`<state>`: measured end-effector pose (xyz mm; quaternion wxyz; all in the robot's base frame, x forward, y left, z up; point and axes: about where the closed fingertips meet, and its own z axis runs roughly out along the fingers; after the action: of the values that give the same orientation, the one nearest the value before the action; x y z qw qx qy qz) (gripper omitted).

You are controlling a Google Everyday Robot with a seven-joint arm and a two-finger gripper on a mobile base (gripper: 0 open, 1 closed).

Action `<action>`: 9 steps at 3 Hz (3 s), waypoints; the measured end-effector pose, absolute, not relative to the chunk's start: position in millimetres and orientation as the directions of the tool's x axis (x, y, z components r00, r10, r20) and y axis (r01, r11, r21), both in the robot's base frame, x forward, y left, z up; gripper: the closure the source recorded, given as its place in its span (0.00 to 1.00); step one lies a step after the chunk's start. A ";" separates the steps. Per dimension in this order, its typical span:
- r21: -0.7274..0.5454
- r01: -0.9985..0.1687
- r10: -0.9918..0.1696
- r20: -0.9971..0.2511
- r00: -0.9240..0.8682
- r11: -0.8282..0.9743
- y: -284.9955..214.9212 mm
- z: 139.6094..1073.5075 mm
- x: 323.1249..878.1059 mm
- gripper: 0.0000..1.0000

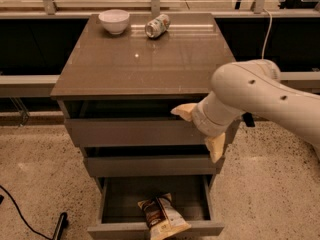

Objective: Pick brown chip bag from bottom drawer and place on counter

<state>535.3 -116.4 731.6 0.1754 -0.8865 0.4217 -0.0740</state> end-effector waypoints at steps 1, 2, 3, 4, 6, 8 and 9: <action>-0.173 -0.546 -0.523 -0.163 0.837 -0.820 -81.7 655.6 522.5 0.00; -0.149 -0.402 -0.351 -0.282 0.893 -0.903 -74.7 616.9 505.9 0.00; -0.186 -0.231 -0.175 -0.274 0.946 -0.955 -85.7 596.7 484.7 0.00; -0.211 -0.148 -0.091 -0.258 0.962 -0.966 -87.4 593.8 482.0 0.00; -0.047 -0.191 -0.179 -0.188 0.966 -0.980 -76.9 539.4 479.5 0.00; -0.075 -0.173 -0.171 -0.037 0.985 -0.982 -73.0 479.2 485.5 0.00; -0.080 -0.151 -0.144 -0.086 0.986 -0.985 -76.1 456.9 480.1 0.00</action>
Offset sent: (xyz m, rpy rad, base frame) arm -0.0479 0.0385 -0.1599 0.0048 0.4158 1.0164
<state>480.1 -76.1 456.9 0.0434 -0.9955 0.0739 0.0401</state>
